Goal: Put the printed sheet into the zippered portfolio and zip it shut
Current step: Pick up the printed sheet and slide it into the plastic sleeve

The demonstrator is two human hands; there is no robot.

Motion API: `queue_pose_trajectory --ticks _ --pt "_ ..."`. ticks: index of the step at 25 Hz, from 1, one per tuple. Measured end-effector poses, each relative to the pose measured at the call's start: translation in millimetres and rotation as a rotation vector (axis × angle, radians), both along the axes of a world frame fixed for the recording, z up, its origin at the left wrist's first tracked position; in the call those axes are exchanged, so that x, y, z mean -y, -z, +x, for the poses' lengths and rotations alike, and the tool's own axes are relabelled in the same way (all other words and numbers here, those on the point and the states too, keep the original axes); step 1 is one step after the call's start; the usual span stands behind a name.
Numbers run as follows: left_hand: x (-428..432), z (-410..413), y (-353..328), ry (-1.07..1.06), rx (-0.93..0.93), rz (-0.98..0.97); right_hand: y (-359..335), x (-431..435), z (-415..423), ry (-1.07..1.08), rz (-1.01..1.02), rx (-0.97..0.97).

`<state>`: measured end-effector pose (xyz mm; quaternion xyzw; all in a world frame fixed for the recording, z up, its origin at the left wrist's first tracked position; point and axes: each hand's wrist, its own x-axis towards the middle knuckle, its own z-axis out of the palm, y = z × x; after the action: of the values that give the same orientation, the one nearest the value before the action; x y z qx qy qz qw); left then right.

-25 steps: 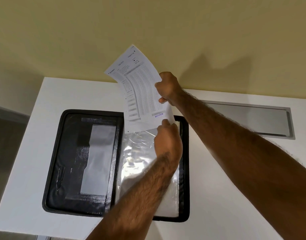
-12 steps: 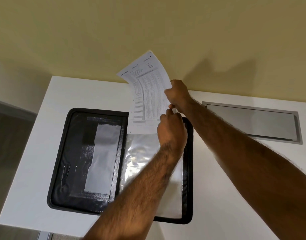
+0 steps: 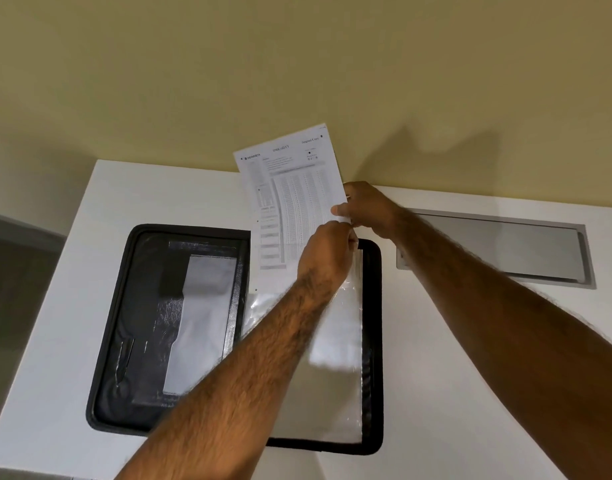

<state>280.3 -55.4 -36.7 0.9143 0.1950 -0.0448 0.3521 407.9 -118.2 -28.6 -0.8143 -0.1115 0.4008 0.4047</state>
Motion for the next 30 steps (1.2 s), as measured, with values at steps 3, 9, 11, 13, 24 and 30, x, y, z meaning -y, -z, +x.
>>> queue_pose_trajectory --ticks 3,9,11,13,24,30 --pt "-0.5 0.3 -3.5 0.015 0.017 0.011 7.6 9.1 -3.6 -0.003 -0.001 -0.102" --pt "-14.5 -23.2 27.5 0.070 -0.231 -0.085 22.8 23.6 -5.6 0.032 -0.070 -0.241" --pt "-12.8 -27.1 35.0 0.093 -0.213 -0.027 22.5 22.2 -4.3 0.036 -0.062 -0.281" --pt "-9.7 -28.8 39.0 0.106 -0.140 0.022 18.4 14.2 1.8 0.084 -0.005 -0.269" --pt "-13.9 -20.7 34.4 0.045 0.075 0.054 19.7 -2.5 25.8 0.232 0.024 0.028" --pt "-13.6 -9.7 35.6 0.057 0.069 0.119 25.9 25.0 13.1 0.114 0.029 -0.126"
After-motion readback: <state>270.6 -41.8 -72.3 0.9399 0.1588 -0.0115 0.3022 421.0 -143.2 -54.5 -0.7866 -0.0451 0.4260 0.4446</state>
